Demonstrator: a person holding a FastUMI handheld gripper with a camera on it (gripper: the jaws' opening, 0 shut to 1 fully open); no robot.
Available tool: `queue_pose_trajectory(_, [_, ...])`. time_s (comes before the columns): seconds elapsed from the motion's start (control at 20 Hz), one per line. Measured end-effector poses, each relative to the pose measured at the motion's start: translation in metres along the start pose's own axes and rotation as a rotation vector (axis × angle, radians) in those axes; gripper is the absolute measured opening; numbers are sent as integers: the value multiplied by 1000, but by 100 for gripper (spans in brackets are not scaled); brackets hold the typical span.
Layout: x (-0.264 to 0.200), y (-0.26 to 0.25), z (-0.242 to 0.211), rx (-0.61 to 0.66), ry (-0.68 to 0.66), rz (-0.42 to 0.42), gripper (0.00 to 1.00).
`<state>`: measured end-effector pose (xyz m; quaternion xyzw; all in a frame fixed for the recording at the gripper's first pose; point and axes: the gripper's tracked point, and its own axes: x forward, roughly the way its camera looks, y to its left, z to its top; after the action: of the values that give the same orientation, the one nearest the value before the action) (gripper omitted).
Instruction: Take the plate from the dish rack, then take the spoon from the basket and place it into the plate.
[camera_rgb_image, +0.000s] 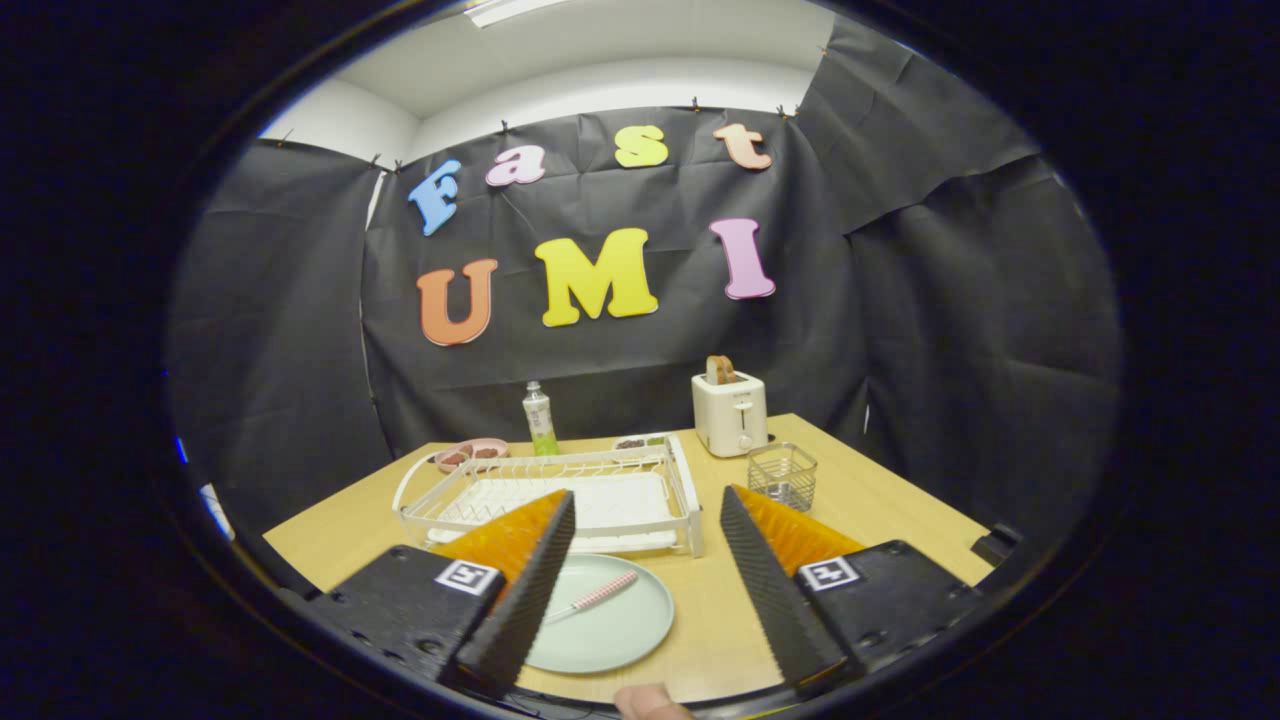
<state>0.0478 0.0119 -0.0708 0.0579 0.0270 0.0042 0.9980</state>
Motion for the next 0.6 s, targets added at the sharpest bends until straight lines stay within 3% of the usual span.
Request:
queue_pose_trajectory(0.05, [-8, -5, 6, 1, -11, -12, 100])
queue_pose_trajectory(0.6, [-74, -16, 50, -63, -82, 10, 100])
